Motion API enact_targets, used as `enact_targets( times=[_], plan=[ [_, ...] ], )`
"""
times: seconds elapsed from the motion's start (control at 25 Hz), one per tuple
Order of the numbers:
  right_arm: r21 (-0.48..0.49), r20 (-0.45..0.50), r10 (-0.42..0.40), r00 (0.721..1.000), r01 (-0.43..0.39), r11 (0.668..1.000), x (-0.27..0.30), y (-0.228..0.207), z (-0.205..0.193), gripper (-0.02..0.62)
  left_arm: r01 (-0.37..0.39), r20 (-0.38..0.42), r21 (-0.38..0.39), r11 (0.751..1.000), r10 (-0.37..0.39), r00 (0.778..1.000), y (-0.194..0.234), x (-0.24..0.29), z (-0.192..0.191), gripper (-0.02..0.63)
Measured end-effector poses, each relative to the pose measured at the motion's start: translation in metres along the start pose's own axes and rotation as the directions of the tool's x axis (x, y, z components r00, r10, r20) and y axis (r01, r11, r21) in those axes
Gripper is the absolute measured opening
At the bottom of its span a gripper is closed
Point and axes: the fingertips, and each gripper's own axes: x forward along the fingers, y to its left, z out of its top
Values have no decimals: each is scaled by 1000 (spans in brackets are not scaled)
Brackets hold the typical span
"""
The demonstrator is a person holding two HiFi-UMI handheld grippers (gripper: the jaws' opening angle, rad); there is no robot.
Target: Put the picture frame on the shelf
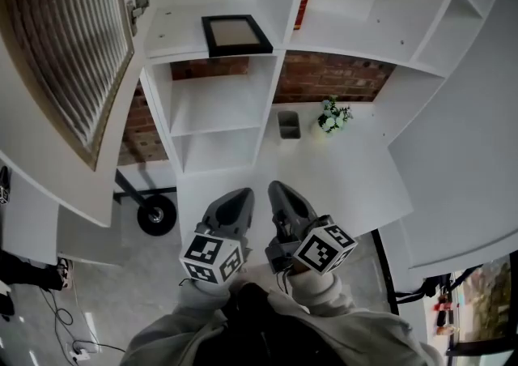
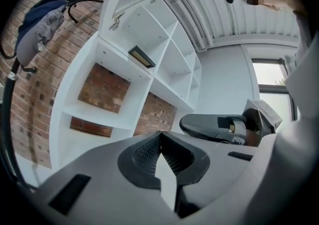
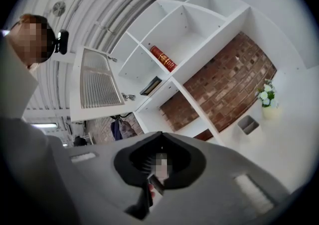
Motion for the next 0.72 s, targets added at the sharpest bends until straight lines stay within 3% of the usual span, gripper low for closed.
enact_targets(
  times=[0.2,0.36,0.48,0.72],
  plan=[
    [-157,54,-85,995,93,983,-30,-25,-24,0,32,-13,-15,999,-32,999,-8,-9,-38,5],
    [-229,22,-227,974,226,947,-48,-56,-60,0,37,-50,16,999,-36,998,-12,-18,-62,5],
    [-242,-21,-295,955,281,928,-57,-69,-85,0,46,-71,30,998,-43,997,-15,-20,-73,5],
    [-226,-95,-315,944,288,931,-55,-69,-107,0,39,-112,13,999,-37,993,-12,-23,-87,5]
  ],
)
